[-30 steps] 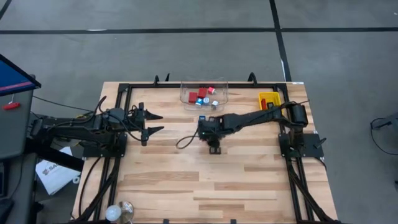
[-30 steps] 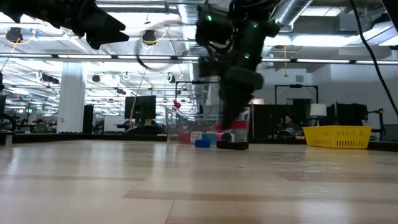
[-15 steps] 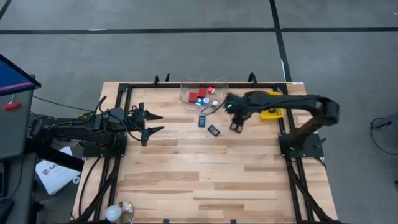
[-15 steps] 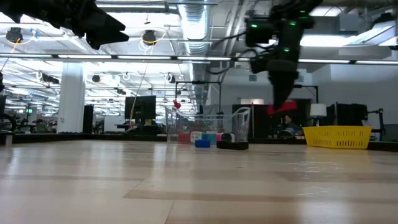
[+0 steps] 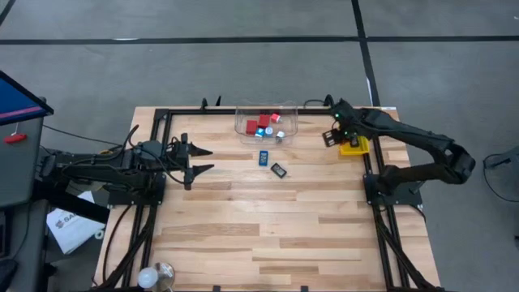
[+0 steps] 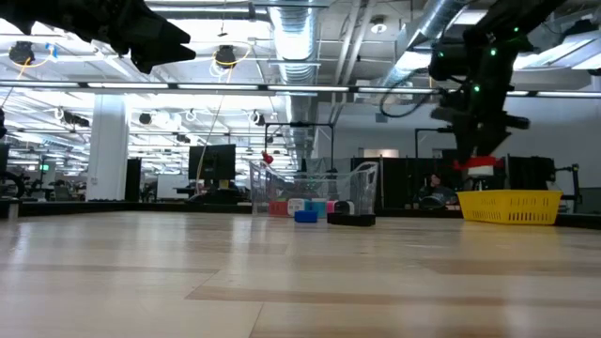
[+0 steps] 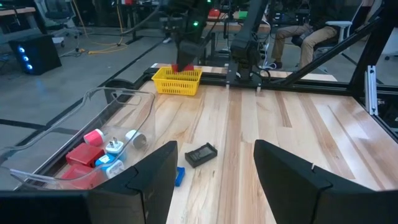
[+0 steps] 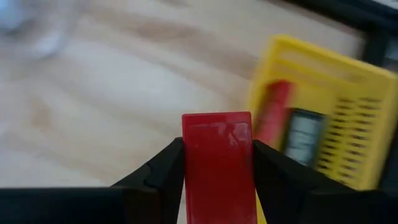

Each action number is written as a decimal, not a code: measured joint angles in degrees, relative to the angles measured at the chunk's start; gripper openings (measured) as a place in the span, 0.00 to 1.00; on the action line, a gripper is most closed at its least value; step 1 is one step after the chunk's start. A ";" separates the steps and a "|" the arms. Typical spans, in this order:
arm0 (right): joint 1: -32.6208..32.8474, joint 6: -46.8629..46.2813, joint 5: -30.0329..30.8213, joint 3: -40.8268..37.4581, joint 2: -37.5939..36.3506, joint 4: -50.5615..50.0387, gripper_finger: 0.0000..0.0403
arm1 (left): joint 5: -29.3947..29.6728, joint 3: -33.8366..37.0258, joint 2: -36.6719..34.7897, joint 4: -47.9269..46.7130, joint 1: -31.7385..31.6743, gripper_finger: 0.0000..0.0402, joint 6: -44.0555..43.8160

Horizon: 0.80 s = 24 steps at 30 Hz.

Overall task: Pick & Place Office items
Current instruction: Put the red digital clock into the yellow bin

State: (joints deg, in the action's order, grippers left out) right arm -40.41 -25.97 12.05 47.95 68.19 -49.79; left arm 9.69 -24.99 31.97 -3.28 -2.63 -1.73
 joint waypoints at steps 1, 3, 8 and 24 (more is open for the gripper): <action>-1.50 -0.42 0.94 -0.16 0.02 -0.28 0.38 | 0.00 0.00 0.02 -0.02 0.00 0.52 -0.01; -4.40 -0.54 2.67 -0.25 0.35 -0.74 0.37 | 0.00 0.00 0.02 -0.03 -0.02 0.52 -0.01; -9.47 -0.26 4.38 -0.29 1.43 -2.03 0.40 | 0.02 0.00 0.02 -0.47 0.00 0.52 0.12; -6.48 -3.16 15.48 -0.29 11.85 -1.19 0.40 | 0.07 0.00 0.02 -0.53 -0.02 0.52 0.06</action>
State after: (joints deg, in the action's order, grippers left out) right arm -46.89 -29.13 27.53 47.66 80.04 -50.98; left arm 9.76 -24.99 31.99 -3.81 -2.65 -1.67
